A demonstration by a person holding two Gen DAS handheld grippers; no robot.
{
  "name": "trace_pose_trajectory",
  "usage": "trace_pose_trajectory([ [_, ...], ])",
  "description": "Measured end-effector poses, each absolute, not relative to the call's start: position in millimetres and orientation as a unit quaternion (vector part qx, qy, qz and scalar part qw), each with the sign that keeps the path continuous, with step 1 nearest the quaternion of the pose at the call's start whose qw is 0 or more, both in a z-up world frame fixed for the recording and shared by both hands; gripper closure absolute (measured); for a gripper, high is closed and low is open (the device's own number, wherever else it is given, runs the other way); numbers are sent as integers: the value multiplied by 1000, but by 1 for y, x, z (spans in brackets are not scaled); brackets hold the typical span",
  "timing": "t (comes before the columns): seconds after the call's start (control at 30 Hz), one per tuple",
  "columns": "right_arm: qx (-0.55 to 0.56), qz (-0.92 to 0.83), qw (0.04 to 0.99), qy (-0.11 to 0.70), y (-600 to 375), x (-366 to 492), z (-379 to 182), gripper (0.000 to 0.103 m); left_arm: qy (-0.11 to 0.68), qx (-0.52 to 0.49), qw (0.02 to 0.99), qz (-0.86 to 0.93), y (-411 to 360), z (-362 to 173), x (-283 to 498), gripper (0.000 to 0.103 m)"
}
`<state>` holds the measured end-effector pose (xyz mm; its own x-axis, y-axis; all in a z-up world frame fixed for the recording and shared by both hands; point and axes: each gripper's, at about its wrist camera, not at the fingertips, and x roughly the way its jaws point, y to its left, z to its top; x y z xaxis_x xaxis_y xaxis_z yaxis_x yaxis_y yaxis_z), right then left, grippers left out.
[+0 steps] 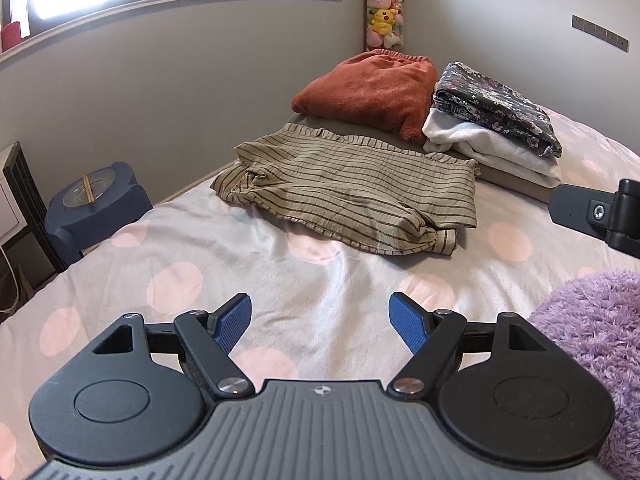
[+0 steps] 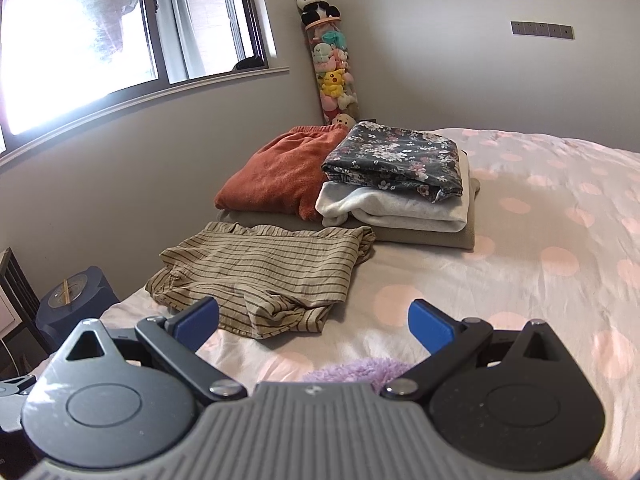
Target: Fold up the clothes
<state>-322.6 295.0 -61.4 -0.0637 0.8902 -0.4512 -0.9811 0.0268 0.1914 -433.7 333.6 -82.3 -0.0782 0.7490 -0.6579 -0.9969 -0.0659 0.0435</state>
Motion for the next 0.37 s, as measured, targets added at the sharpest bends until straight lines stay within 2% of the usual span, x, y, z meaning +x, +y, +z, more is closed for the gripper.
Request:
trace_pose_trajectory([
  [0.37, -104, 690, 680, 227, 295, -326, -61, 1, 251, -238, 642, 685, 330, -84, -436, 28],
])
